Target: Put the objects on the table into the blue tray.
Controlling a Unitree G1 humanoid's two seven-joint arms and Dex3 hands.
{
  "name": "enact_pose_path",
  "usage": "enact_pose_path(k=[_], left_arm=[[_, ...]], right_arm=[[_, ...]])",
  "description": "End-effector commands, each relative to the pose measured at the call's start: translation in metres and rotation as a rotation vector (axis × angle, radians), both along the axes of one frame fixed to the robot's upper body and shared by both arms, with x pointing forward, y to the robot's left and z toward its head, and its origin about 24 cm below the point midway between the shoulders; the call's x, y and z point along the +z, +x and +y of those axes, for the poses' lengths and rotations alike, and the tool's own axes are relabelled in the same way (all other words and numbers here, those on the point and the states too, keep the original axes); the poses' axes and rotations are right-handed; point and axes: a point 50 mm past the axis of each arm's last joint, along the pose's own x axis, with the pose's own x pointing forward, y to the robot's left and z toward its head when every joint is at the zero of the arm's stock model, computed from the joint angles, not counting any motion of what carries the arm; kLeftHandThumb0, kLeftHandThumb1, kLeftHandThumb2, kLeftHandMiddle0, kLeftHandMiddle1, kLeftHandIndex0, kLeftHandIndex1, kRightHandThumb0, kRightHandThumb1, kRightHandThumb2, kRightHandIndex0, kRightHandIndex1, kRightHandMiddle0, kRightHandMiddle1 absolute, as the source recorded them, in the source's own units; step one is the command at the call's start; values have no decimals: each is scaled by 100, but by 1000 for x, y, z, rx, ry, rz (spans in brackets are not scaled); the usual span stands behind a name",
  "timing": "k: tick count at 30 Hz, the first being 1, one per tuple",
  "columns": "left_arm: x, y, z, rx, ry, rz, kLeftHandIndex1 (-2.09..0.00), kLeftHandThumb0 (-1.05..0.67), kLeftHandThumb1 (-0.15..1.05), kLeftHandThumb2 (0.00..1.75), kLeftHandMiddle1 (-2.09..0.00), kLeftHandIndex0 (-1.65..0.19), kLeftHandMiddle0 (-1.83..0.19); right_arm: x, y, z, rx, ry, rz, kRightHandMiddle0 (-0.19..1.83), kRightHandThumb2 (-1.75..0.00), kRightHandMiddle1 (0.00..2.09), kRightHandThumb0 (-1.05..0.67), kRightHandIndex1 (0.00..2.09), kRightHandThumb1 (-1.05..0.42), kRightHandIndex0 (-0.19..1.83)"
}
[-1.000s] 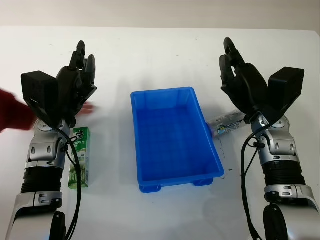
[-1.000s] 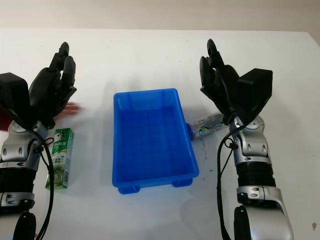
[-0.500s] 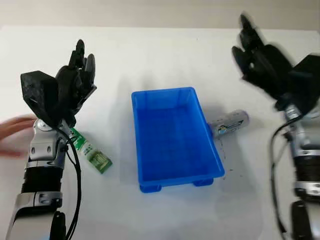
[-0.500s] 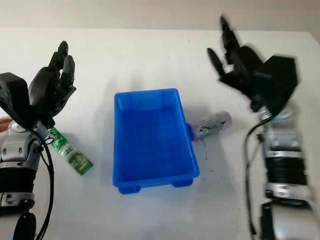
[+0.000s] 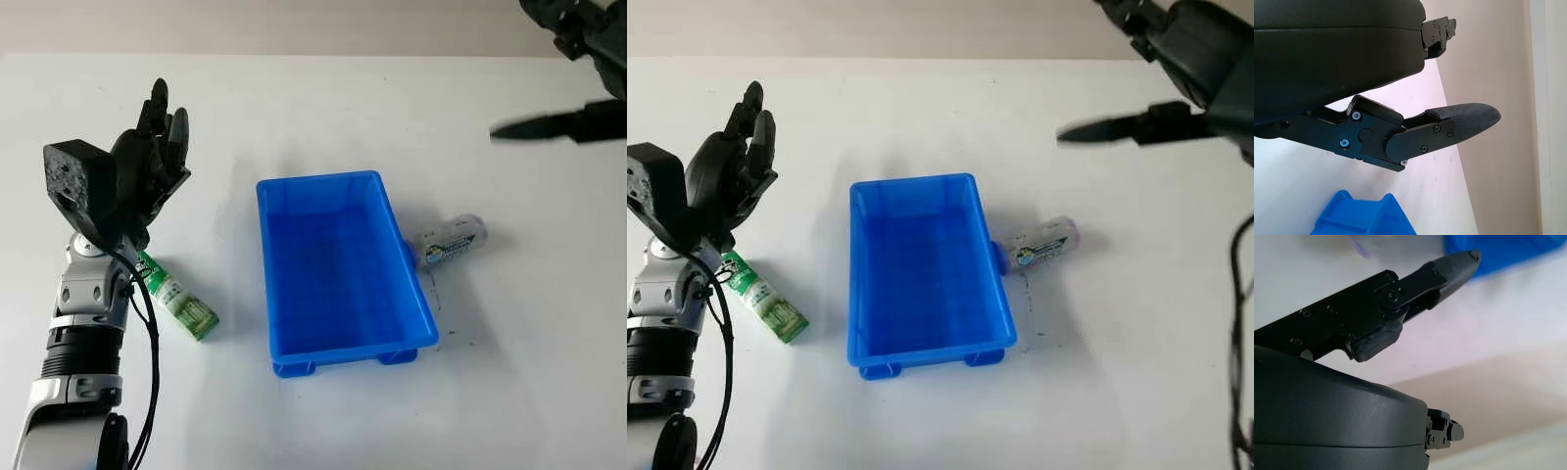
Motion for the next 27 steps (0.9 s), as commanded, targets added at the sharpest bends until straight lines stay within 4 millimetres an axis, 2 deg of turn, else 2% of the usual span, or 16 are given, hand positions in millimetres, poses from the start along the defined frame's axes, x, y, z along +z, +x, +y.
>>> enact_pose_path(k=[1,3,5,8,18,21,23,25,27], left_arm=[[9,2,0,-7,17,-28,0,-79,105,67,0,19,19],[9,3,-1,-7,11,-25,0,-80,105,66,0,19,19],[8,3,-1,-9,6,-21,0,-79,105,66,0,19,19],[9,3,-2,-14,7,-21,0,-79,105,66,0,19,19],[7,1,0,4,9,-26,0,-78,105,68,0,19,19],[6,0,0,1,8,-18,0,-78,105,67,0,19,19],[6,0,1,-1,10,-13,0,-79,105,67,0,19,19],[6,0,1,-3,11,-14,0,-79,105,67,0,19,19],[6,0,1,-4,9,-20,0,-78,105,68,0,19,19]], right_arm=[[-15,-4,8,36,-153,40,-7,-5,5,-84,5,-81,-9],[-27,-6,13,64,-254,52,-7,-6,5,-89,5,-84,-10],[-40,-5,16,84,-306,57,-3,-5,7,-85,7,-83,-6],[-60,-1,18,102,-298,84,-3,-5,6,-76,6,-80,-7],[-114,8,15,121,-420,100,1,-6,7,-76,7,-81,-4],[-134,12,15,128,-362,64,5,-5,8,-71,8,-81,1],[-143,13,14,134,-328,39,23,-6,10,-54,15,-81,22],[-147,13,14,141,-334,19,34,-6,12,-48,18,-82,33],[-152,13,14,157,-367,-18,53,-6,21,-42,27,-83,53]])
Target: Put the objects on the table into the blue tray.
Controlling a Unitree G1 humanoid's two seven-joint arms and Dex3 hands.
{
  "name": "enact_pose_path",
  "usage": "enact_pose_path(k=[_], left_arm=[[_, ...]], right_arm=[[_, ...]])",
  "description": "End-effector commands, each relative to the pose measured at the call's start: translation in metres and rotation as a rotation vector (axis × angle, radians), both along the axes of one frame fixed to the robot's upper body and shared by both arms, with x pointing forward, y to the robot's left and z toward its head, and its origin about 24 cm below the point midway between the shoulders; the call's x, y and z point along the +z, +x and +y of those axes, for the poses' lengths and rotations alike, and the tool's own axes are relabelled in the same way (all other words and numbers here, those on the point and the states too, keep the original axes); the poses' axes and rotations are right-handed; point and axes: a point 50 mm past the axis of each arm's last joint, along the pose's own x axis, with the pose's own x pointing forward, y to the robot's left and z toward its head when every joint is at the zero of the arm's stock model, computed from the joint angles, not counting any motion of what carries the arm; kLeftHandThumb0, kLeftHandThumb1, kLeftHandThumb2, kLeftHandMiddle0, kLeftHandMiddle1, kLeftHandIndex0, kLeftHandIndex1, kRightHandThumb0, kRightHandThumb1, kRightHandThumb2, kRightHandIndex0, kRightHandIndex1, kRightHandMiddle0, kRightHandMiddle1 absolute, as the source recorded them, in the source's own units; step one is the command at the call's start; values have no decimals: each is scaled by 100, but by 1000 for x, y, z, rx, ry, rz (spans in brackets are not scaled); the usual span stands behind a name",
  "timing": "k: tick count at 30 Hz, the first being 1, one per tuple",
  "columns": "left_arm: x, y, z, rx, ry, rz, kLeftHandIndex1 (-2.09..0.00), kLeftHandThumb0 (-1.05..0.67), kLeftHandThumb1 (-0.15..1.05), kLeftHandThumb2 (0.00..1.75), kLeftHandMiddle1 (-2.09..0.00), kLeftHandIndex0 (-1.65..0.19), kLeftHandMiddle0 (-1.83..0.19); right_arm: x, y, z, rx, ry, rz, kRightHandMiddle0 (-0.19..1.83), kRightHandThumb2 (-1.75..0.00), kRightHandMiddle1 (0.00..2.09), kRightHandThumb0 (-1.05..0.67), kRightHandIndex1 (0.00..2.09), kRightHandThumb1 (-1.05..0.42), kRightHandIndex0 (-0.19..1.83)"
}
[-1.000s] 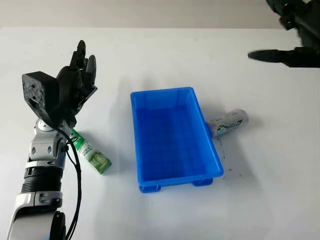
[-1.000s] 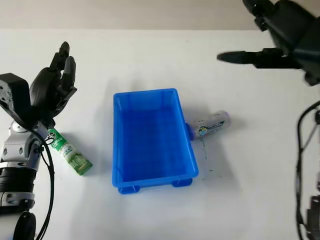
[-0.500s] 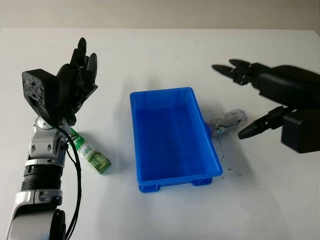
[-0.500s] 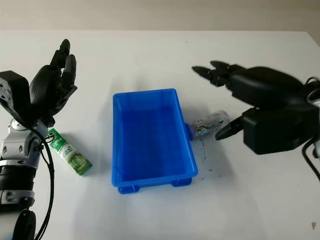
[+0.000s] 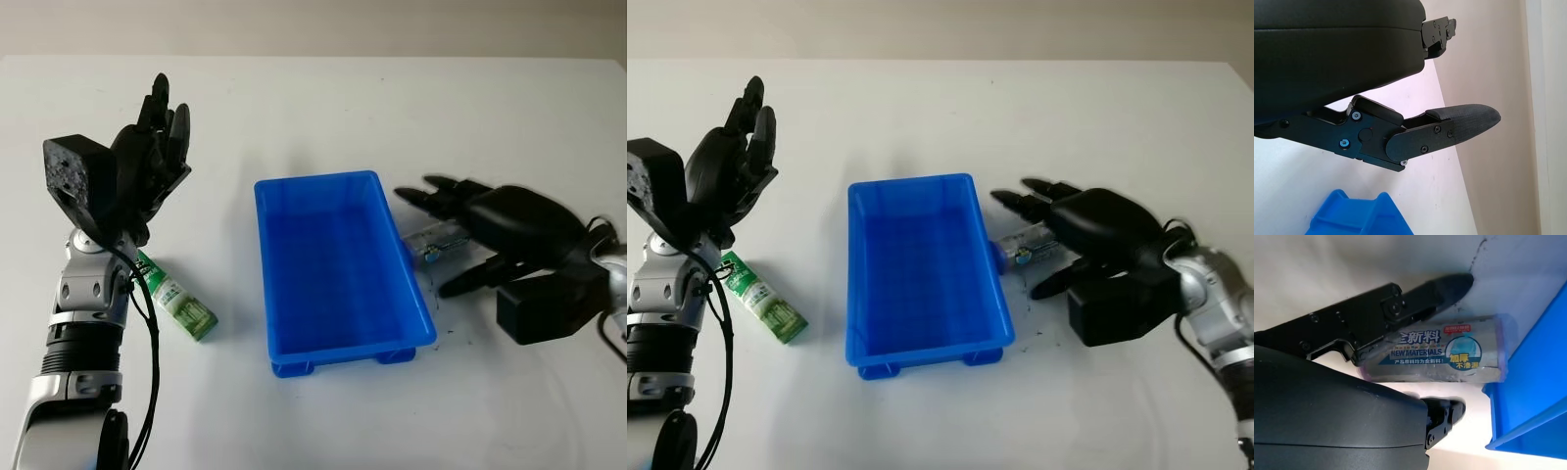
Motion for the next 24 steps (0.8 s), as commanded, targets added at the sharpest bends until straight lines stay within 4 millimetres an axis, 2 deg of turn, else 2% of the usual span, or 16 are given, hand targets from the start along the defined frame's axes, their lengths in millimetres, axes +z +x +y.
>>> enact_pose_path(k=[1,2,4,6,9,11,13,15,17,21,24], left_arm=[[3,-2,3,2,8,-16,0,-77,105,68,0,19,19],[3,-2,3,2,8,-16,0,-77,105,68,0,19,19],[3,-2,3,3,9,-13,0,-77,105,69,0,19,19],[3,-2,2,1,13,-10,0,-77,105,69,0,19,19],[3,-1,2,-3,16,-5,0,-79,105,67,0,19,19],[3,-1,2,-7,13,-5,0,-79,105,65,0,19,19],[3,0,1,-9,12,-4,0,-79,105,65,0,19,19],[3,0,0,-11,11,-3,0,-79,105,65,0,19,19],[3,1,0,-15,7,-1,0,-79,105,65,0,19,19],[3,2,-1,-20,3,1,0,-77,105,65,0,19,19],[3,1,-1,-28,9,-1,0,-76,105,66,0,19,19]], right_arm=[[-9,-1,1,25,-38,-15,42,-6,83,-40,100,-87,38],[-11,-1,1,33,-49,-29,29,-6,127,-39,147,-89,23],[-13,-1,0,39,-63,-50,17,-6,178,-39,193,-93,10],[-13,-1,-1,46,-83,-76,15,-6,201,-39,205,-95,14],[-11,0,-3,61,-133,-119,29,-7,209,-43,209,-102,42],[-6,2,-4,56,-150,-141,37,-19,209,-46,209,-104,60],[1,5,-6,35,-147,-149,44,-25,209,-47,209,-105,69],[11,10,-8,7,-136,-161,43,-30,209,-45,209,-105,65],[22,15,-12,-24,-142,-203,41,-28,209,-44,209,-105,61],[64,33,-26,-135,-126,-348,38,-20,209,-47,209,-105,53],[92,44,-31,-193,-103,-435,44,-20,209,-52,209,-105,64]])
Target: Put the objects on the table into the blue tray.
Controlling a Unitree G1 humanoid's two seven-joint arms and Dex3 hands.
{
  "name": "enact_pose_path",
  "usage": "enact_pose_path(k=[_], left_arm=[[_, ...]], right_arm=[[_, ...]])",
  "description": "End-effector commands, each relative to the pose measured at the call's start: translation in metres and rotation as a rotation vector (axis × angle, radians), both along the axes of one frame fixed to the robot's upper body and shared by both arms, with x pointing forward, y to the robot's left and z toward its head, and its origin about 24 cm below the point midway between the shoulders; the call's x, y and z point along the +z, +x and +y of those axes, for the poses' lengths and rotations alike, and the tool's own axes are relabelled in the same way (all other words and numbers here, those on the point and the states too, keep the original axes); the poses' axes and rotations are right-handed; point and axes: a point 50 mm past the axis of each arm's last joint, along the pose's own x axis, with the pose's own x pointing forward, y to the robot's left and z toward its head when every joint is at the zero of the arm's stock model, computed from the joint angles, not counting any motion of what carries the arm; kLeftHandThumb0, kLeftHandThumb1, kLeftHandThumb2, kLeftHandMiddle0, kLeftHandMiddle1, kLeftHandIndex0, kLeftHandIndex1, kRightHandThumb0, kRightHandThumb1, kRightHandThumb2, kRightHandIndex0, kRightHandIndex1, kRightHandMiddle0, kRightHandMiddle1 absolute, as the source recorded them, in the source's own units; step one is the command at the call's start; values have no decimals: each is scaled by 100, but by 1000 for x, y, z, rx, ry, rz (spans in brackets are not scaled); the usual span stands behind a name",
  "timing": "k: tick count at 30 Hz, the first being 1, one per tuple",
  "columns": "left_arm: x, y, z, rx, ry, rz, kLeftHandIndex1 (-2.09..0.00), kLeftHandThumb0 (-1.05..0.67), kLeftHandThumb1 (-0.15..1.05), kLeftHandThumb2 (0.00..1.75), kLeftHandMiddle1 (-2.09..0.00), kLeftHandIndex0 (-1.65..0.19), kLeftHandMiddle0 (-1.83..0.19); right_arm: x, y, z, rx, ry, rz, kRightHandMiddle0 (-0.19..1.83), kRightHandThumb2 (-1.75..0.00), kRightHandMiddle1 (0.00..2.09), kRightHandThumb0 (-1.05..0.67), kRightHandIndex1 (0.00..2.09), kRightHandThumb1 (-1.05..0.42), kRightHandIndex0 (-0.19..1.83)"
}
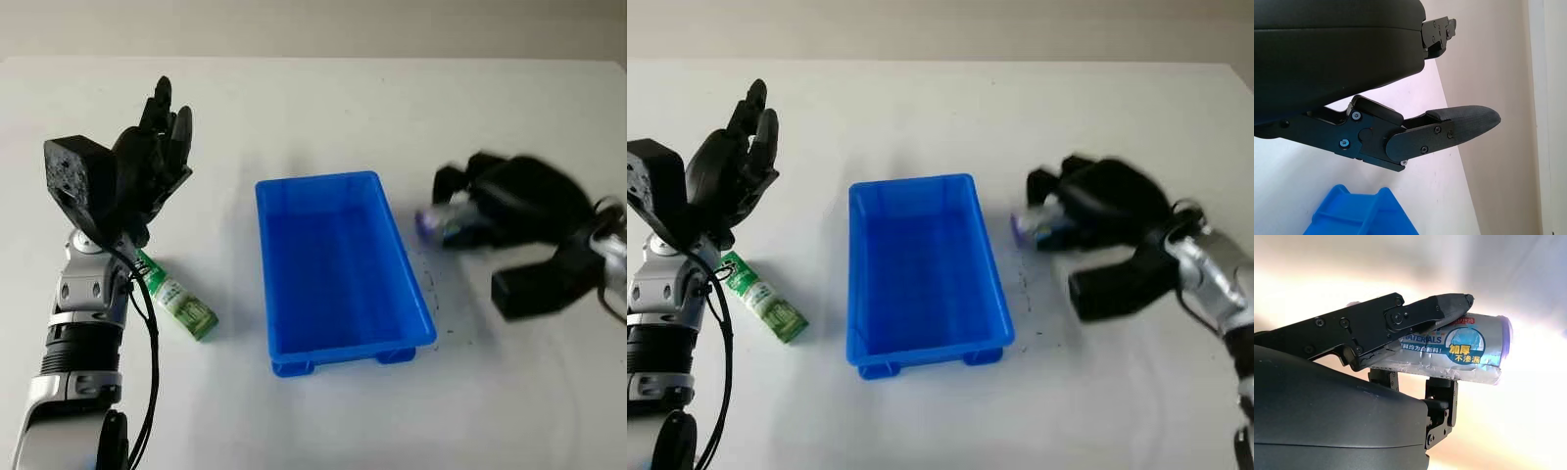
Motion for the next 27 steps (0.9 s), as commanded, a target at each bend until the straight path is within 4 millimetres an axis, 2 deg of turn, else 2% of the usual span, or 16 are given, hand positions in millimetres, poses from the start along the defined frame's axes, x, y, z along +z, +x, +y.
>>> enact_pose_path(k=[1,5,8,10,14,16,20,27], left_arm=[[4,1,0,-8,9,-13,0,-76,105,66,0,19,19],[5,0,0,-5,12,-13,0,-76,105,67,0,19,19],[4,-1,-1,-1,8,-11,0,-76,105,67,0,19,19],[5,-1,-1,-2,9,-11,0,-75,105,68,0,19,19],[4,-1,-2,5,10,-9,0,-76,105,68,0,19,19],[4,-1,-2,9,10,-7,0,-77,105,67,0,19,19],[4,-2,-2,13,14,-6,0,-77,105,67,0,19,19],[4,-2,-2,12,8,-4,0,-79,105,65,0,19,19]], right_arm=[[30,4,-5,-28,2,-95,46,-20,209,-53,209,-105,66],[65,13,3,-21,44,-220,61,-17,209,-59,209,-105,84],[78,16,18,51,144,-257,74,-13,209,-61,209,-105,94],[82,17,31,127,197,-255,76,-10,209,-56,209,-105,95],[76,14,72,270,253,-224,78,-9,204,-50,208,-105,94],[69,8,93,349,267,-193,76,-7,194,-46,208,-105,94],[50,-10,132,507,258,-75,71,-18,208,-44,209,-105,96],[29,-33,159,654,219,85,70,-27,209,-50,209,-105,100]])
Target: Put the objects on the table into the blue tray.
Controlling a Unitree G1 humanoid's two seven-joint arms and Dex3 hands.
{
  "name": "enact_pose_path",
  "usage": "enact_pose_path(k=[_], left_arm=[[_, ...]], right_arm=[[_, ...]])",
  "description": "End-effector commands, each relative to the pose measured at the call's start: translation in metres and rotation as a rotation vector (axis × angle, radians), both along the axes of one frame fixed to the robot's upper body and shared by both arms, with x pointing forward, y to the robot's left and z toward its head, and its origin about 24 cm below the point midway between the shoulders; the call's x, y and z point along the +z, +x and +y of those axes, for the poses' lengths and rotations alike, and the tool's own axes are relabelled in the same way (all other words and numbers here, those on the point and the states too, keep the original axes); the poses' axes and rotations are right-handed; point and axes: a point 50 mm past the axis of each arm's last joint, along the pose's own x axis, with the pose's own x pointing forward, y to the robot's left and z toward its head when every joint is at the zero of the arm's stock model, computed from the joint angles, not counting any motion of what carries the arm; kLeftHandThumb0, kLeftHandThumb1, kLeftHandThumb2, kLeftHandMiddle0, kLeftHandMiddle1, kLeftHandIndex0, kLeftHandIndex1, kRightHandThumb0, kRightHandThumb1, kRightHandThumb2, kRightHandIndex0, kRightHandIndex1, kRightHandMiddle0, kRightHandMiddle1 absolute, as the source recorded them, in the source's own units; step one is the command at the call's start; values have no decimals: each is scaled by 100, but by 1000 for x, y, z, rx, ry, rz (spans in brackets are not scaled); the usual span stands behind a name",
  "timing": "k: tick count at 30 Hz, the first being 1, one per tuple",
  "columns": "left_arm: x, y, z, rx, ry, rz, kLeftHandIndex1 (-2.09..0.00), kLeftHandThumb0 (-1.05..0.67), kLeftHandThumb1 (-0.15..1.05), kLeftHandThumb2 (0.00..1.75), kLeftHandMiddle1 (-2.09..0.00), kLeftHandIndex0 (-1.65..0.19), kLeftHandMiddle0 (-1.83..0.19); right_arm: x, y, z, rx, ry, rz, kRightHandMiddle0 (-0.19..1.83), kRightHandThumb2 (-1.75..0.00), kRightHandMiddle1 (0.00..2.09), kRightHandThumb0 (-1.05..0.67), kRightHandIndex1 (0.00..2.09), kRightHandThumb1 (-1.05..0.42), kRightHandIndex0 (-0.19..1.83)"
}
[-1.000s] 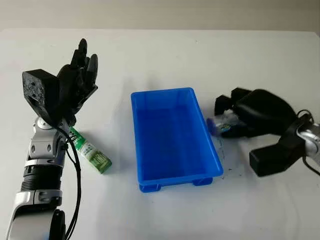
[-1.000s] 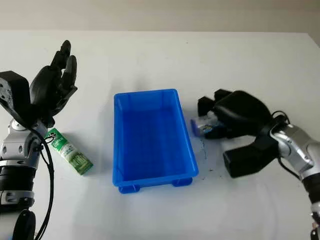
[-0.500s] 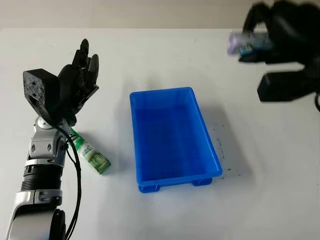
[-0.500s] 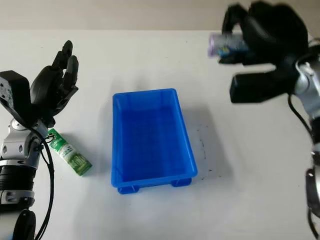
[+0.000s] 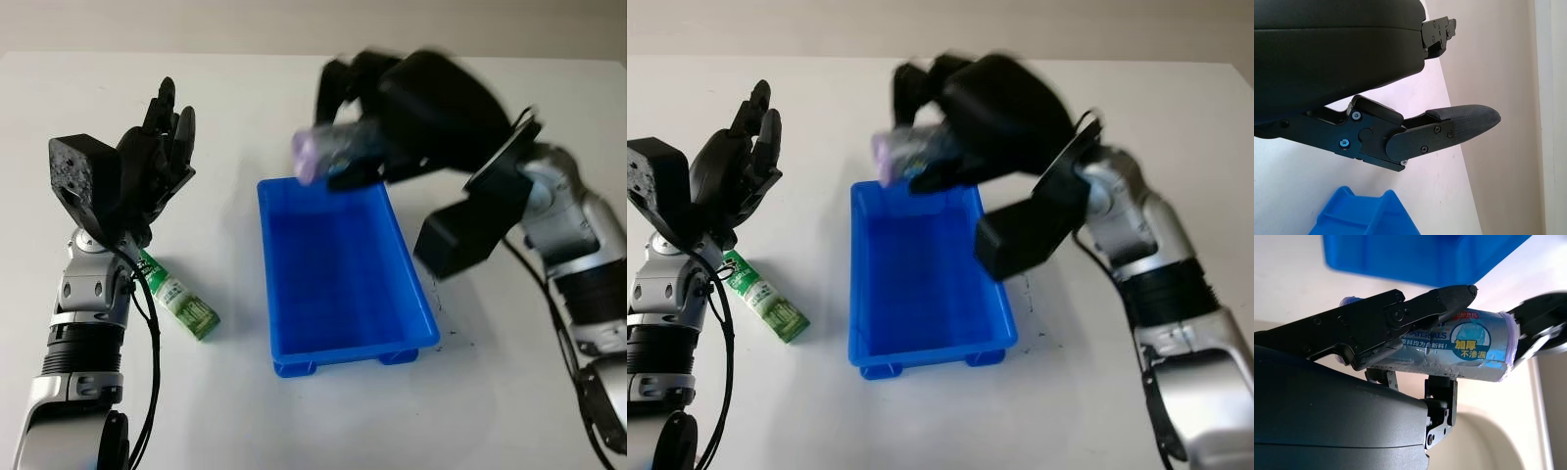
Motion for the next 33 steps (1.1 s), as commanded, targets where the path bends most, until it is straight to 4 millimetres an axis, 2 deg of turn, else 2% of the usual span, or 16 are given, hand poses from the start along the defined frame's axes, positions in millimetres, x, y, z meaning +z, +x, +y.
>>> enact_pose_path(k=[1,4,6,7,9,10,11,13,19,21,23,27,30,33], left_arm=[[4,-2,0,-2,9,-21,0,-79,105,65,0,19,19],[5,-2,0,3,21,-21,0,-79,105,65,0,19,19],[5,-3,0,9,27,-15,0,-80,105,66,0,19,19],[5,-3,0,11,27,-13,0,-80,105,66,0,19,19],[4,-3,0,9,28,-16,0,-80,105,66,0,19,19],[4,-2,0,6,23,-15,0,-80,105,66,0,19,19],[4,-2,0,2,20,-15,0,-80,105,66,0,19,19],[3,-1,-1,-2,16,-14,0,-79,105,66,0,19,19],[2,2,-2,-4,14,-21,0,-78,105,67,0,19,19],[2,2,-2,-6,12,-24,0,-78,105,66,0,19,19],[2,2,-2,-7,11,-26,0,-78,105,66,0,19,19],[1,2,-2,-5,7,-23,0,-79,105,66,0,19,19],[1,1,-1,0,-3,-26,0,-79,105,65,0,19,19],[2,1,0,0,-1,-28,0,-77,105,65,0,19,19]], right_arm=[[-4,-8,6,39,-35,31,68,-28,209,-51,209,-105,99],[-9,-9,4,38,-126,108,60,-27,209,-53,209,-105,91],[-12,-7,-1,26,-193,178,47,-22,209,-59,209,-105,64],[-12,-6,-4,18,-228,223,15,-22,172,-67,173,-105,27],[-12,-5,-9,19,-275,295,-5,-23,102,-73,99,-105,2],[-11,-5,-12,23,-288,314,-7,-23,64,-75,58,-105,-3],[-10,-5,-14,24,-300,323,-13,-23,42,-76,34,-105,-10],[-8,-5,-17,24,-323,321,-18,-26,10,-81,7,-105,-17],[10,-3,-23,17,-235,204,-19,-32,0,-85,0,-105,-19],[20,-1,-27,17,-113,143,-19,-32,0,-84,0,-105,-19],[30,2,-35,20,79,121,-19,-37,0,-83,0,-105,-19],[42,9,-58,-40,407,81,-19,-45,0,-86,0,-105,-19],[38,14,-75,-89,621,128,-19,-47,0,-83,0,-105,-19],[19,25,-98,-228,744,227,-19,-56,0,-79,0,-105,-19]])
